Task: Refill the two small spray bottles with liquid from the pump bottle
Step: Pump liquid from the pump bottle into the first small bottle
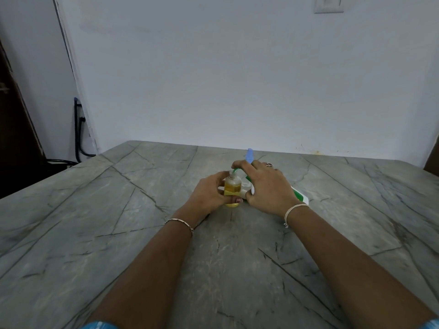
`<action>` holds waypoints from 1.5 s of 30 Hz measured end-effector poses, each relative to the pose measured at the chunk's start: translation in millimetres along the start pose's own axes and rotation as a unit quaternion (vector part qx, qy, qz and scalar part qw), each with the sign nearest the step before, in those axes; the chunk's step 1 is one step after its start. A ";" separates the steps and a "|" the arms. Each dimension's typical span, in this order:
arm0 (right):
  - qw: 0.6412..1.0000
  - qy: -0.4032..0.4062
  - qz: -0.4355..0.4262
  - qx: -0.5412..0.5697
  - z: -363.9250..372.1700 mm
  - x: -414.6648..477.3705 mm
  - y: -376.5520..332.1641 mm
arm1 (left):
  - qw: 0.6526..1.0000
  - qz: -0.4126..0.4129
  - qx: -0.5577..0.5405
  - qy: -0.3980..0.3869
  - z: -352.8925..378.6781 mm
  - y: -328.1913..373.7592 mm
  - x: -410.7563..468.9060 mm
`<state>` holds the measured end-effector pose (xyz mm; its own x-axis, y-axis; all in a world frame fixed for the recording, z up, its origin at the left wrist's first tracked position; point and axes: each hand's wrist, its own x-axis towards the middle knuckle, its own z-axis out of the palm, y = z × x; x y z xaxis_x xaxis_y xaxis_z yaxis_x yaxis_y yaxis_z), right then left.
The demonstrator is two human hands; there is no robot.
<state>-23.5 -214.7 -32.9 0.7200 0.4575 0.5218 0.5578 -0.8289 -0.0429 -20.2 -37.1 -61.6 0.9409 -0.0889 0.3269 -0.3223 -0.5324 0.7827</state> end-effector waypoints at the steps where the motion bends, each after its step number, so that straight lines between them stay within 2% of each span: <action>1: 1.000 -0.004 0.001 0.002 -0.5 -0.4 0.6 | 1.000 -0.003 0.001 0.000 0.0 0.1 0.1; 11: 0.999 -0.044 0.001 -0.005 -4.7 1.5 -2.5 | 1.000 -0.002 -0.007 0.003 -0.3 2.2 -0.8; 24: 1.000 -0.018 0.010 -0.014 -4.6 2.6 -7.0 | 1.000 -0.004 -0.008 0.004 0.7 0.2 -1.1; 45: 0.999 -0.022 0.017 -0.020 -5.6 0.8 -7.5 | 1.000 -0.003 -0.003 0.004 -0.8 7.0 -4.6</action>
<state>-29.4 -209.8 -27.4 0.7560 0.4428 0.4821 0.5170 -0.8556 -0.0248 -26.9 -39.8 -57.3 0.9418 -0.0798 0.3264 -0.3177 -0.5282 0.7875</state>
